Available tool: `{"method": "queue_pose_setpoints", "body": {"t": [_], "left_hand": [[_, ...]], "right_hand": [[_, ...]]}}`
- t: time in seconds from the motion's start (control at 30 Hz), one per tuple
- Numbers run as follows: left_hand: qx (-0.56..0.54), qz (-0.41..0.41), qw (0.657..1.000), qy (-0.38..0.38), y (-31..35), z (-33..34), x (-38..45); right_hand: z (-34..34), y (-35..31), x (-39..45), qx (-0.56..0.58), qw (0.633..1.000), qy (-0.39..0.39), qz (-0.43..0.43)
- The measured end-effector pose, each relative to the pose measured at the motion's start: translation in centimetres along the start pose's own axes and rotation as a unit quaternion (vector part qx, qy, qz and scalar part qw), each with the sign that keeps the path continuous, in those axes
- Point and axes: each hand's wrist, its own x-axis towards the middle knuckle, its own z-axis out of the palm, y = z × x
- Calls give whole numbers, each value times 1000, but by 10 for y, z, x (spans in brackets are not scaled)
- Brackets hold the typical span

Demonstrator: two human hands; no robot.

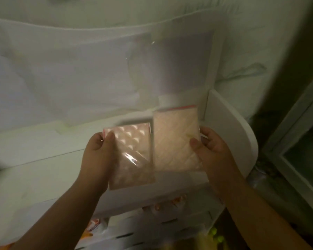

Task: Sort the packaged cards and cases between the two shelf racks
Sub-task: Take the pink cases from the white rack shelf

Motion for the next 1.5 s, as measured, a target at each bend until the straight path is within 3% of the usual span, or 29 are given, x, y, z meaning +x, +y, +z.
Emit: {"method": "queue_pose_setpoints", "body": {"t": [0.37, 0.77, 1.03, 1.2, 1.5], "left_hand": [[-147, -150, 975, -72, -16, -124, -32], [-175, -163, 971, -3, -69, -296, -116], [-180, -177, 966, 54, -111, -411, -165], [-161, -163, 973, 20, -125, -469, -198], [-109, -108, 971, 185, -163, -543, -234]], "right_hand": [[72, 6, -52, -26, 998, -54, 4], [187, 19, -185, 16, 993, -112, 37], [261, 45, -272, -24, 983, -180, 35], [309, 52, -312, -34, 971, -230, 48], [378, 63, -365, -42, 952, -295, 66]]}}
